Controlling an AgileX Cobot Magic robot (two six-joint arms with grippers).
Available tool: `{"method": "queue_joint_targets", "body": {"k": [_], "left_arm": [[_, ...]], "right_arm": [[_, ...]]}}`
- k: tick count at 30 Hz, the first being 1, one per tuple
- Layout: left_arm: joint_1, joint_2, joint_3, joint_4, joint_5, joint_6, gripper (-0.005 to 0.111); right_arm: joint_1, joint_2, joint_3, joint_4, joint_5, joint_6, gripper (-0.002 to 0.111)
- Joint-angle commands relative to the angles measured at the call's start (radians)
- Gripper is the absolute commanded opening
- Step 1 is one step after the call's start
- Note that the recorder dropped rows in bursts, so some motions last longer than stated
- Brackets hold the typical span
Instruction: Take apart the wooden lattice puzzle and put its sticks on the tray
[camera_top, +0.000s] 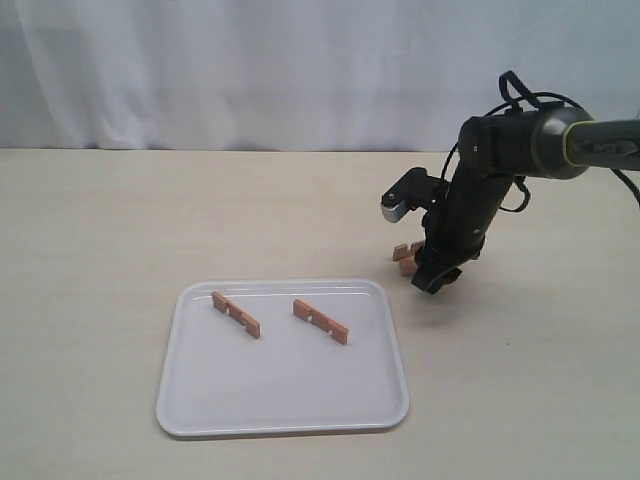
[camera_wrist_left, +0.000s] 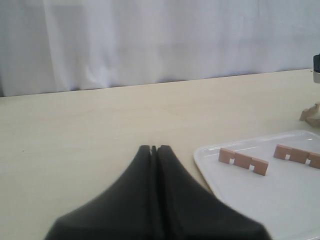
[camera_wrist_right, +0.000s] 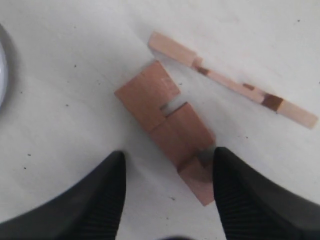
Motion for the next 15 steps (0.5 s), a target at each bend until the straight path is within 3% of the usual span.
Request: {"method": "queue_joint_targets", "body": {"k": [1,15], "left_arm": [[-0.001,0.000,0.002,0.000,-0.011,-0.003,0.000],[-0.001,0.000,0.002,0.000,-0.011,-0.003,0.000]], "right_arm": [[-0.008,0.011,-0.043,0.026,0.042,-0.002,0.051],[-0.078,0.047,-0.172,0.154,0.233,-0.009,0.050]]}}
